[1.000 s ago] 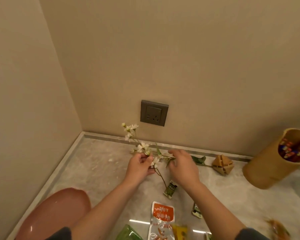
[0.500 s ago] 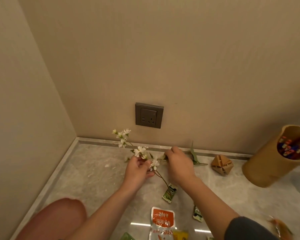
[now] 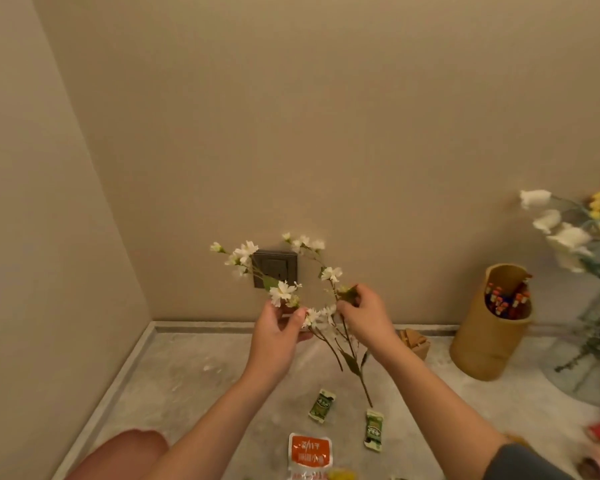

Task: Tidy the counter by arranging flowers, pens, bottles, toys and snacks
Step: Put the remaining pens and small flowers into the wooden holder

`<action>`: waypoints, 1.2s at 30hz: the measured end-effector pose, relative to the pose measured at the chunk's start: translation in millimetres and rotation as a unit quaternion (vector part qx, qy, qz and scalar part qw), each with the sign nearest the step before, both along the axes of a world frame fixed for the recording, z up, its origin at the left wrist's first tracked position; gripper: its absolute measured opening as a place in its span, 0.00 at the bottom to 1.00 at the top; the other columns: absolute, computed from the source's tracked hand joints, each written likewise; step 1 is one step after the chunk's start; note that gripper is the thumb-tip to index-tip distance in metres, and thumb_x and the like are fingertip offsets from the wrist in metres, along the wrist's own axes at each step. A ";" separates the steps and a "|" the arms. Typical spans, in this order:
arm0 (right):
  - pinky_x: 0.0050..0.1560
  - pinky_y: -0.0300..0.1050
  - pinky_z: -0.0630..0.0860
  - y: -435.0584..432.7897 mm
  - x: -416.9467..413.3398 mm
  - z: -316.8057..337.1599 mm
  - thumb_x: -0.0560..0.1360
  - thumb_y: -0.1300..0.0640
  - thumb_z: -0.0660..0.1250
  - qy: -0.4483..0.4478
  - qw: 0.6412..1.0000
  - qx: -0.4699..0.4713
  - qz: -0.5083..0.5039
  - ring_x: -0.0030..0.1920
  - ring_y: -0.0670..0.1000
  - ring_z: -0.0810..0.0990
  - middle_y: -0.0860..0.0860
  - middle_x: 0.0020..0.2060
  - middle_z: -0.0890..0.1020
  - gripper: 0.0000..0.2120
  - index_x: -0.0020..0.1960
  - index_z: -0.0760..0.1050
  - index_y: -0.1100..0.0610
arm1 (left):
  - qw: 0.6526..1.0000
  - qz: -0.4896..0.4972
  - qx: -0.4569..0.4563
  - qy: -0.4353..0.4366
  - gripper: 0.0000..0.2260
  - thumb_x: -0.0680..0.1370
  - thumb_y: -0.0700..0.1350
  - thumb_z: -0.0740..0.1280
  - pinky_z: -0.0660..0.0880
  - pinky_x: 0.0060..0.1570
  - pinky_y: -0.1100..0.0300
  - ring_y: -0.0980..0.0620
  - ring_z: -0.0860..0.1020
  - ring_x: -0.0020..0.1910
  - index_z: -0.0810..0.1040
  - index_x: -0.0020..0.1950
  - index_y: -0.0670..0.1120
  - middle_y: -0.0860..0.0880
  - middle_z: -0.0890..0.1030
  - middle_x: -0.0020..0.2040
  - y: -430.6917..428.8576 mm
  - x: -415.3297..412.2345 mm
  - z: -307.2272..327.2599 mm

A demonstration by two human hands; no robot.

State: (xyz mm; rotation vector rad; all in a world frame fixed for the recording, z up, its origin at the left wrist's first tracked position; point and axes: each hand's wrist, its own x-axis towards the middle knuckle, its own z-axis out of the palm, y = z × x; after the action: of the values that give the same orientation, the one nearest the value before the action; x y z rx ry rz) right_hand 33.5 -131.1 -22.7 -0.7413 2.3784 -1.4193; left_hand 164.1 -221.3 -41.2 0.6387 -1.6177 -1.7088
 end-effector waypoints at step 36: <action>0.42 0.30 0.71 212.3 -166.0 117.0 0.75 0.61 0.68 0.171 0.956 -0.218 -0.101 0.44 0.34 0.77 0.40 0.42 0.80 0.11 0.46 0.74 0.43 | 0.981 -0.029 -0.178 0.067 0.06 0.79 0.48 0.66 0.80 0.51 0.48 0.60 0.80 0.47 0.73 0.52 0.60 0.58 0.81 0.48 179.9 -238.6 91.0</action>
State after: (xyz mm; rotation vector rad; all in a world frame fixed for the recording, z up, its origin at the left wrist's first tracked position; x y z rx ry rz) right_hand -132.6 81.1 94.3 -0.9350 2.4692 -2.0967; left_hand -74.5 -41.4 49.7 0.2977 -1.7993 -1.4159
